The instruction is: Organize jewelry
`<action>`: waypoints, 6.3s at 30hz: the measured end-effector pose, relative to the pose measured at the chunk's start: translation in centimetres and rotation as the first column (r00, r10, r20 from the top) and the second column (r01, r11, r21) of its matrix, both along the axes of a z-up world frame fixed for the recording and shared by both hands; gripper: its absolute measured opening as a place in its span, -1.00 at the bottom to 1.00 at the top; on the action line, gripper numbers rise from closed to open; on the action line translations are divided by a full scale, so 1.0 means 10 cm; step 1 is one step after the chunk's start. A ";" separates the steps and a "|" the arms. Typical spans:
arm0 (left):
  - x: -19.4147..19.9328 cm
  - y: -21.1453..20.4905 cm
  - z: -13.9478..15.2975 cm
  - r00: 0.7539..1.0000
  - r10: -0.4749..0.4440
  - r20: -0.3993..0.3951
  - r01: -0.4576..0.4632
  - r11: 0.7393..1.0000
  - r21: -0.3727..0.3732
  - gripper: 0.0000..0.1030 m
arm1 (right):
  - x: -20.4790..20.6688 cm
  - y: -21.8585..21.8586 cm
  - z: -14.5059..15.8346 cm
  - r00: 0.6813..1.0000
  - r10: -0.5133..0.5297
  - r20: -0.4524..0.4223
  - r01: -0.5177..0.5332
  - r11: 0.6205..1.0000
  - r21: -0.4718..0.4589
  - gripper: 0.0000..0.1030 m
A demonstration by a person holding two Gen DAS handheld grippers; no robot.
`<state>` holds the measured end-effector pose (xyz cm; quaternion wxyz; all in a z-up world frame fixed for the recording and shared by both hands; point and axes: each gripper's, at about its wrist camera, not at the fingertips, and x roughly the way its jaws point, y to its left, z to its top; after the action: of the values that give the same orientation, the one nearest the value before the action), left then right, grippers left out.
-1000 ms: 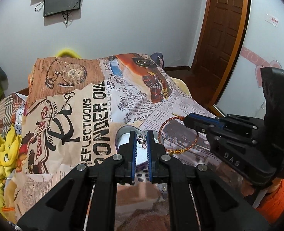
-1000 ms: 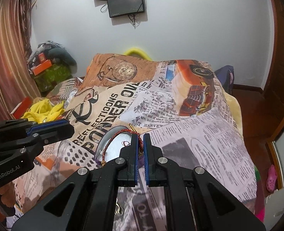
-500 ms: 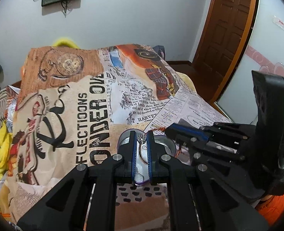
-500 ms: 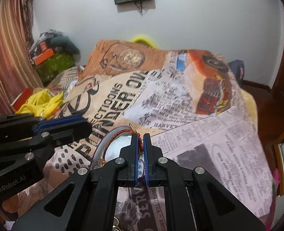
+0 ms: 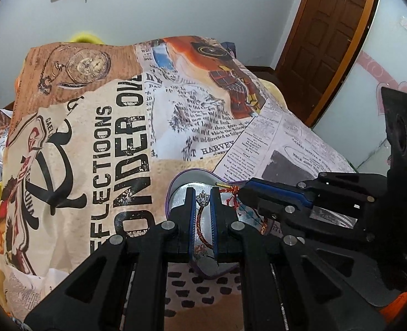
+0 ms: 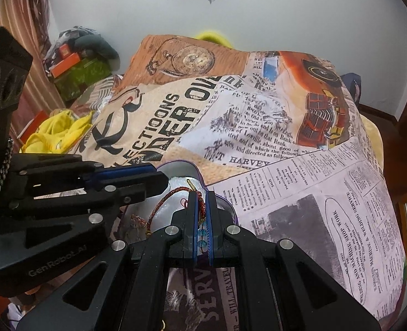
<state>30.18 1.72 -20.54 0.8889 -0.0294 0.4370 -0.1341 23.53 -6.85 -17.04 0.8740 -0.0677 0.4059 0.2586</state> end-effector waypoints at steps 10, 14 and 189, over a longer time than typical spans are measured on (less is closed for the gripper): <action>-0.02 0.01 0.01 1.000 0.004 -0.008 -0.003 1.000 0.010 -0.84 | 0.03 0.00 -0.04 0.999 0.002 -0.032 -0.003 1.000 -0.013 -0.90; -0.07 0.02 0.06 1.000 0.006 -0.003 -0.006 1.000 0.014 -0.84 | 0.00 0.00 -0.04 0.999 0.001 -0.038 -0.002 1.000 -0.027 -0.88; -1.18 -0.27 -0.01 0.998 -0.037 -0.051 0.036 0.999 -0.016 -0.86 | -1.10 -0.65 0.15 0.996 -0.082 0.043 0.083 0.996 -0.037 -0.67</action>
<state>18.40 -0.94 -20.64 0.8745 -0.0317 0.4592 -0.1531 12.48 -13.35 -15.51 0.8907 -0.0730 0.3948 0.2130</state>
